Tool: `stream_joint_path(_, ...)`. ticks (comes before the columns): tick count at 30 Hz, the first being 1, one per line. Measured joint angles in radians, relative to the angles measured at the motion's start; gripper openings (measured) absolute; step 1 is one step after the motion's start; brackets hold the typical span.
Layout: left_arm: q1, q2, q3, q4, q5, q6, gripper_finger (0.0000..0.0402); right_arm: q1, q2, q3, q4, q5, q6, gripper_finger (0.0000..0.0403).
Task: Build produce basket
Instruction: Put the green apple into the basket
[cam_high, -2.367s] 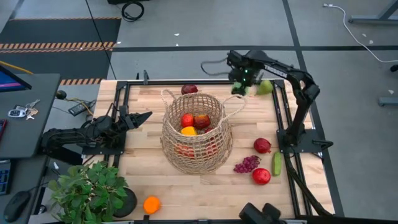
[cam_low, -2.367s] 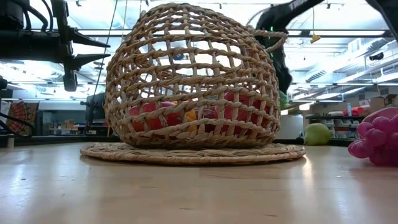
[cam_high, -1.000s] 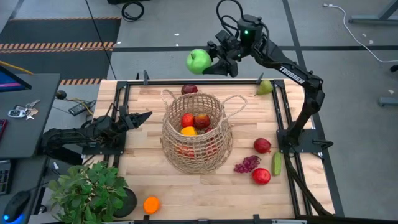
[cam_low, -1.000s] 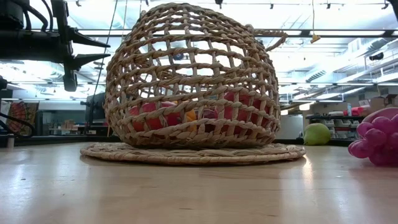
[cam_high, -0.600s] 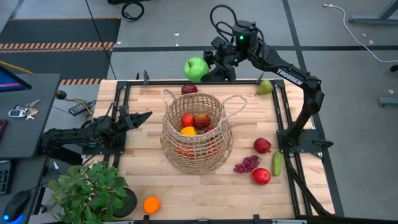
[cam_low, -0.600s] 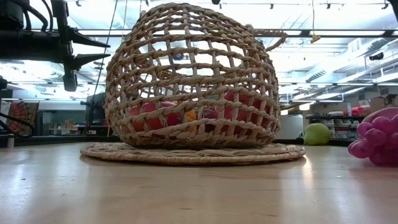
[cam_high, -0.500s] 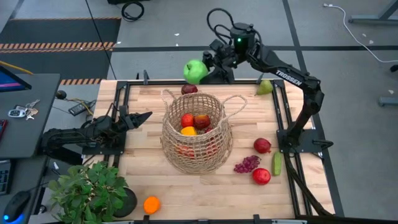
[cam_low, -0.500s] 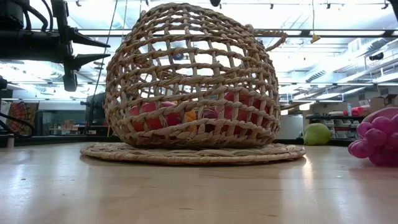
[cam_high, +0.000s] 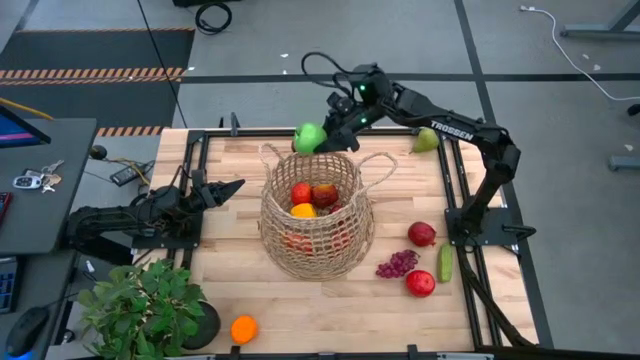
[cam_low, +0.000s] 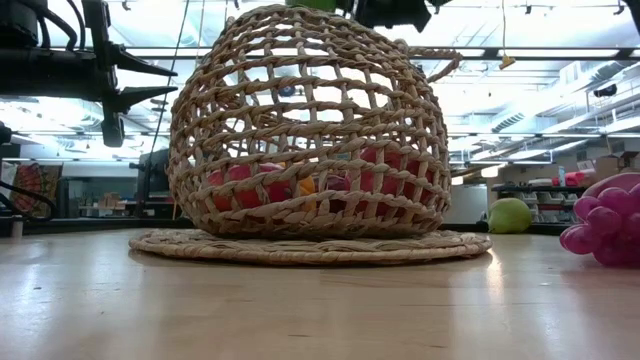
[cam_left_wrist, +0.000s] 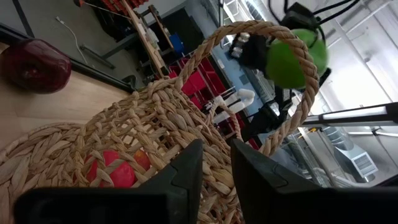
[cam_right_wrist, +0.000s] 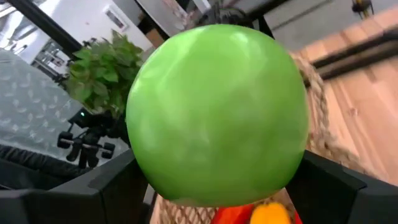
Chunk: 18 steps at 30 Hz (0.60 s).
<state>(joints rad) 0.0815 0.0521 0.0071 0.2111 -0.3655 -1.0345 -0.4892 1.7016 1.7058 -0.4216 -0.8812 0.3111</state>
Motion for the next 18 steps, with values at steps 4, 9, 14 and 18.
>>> stream_joint_path(4, 0.0, 0.0, 0.0, 0.0, 0.0, 0.0, 0.0091, -0.001, 0.0, -0.036, 0.001, 0.0, 0.001, 0.0333)
stream_joint_path(9, 0.0, 0.0, 0.0, 0.0, 0.0, 0.0, 0.0087, -0.003, 0.0, -0.048, -0.075, 0.005, -0.006, 0.0333)
stream_joint_path(14, 0.0, 0.0, 0.0, 0.0, 0.0, 0.0, 0.009, 0.026, 0.0, -0.048, -0.118, 0.063, -0.065, 0.0333)
stream_joint_path(18, 0.0, 0.0, 0.0, 0.0, 0.0, 0.0, 0.009, 0.048, 0.0, -0.048, -0.157, 0.139, -0.123, 0.0333)
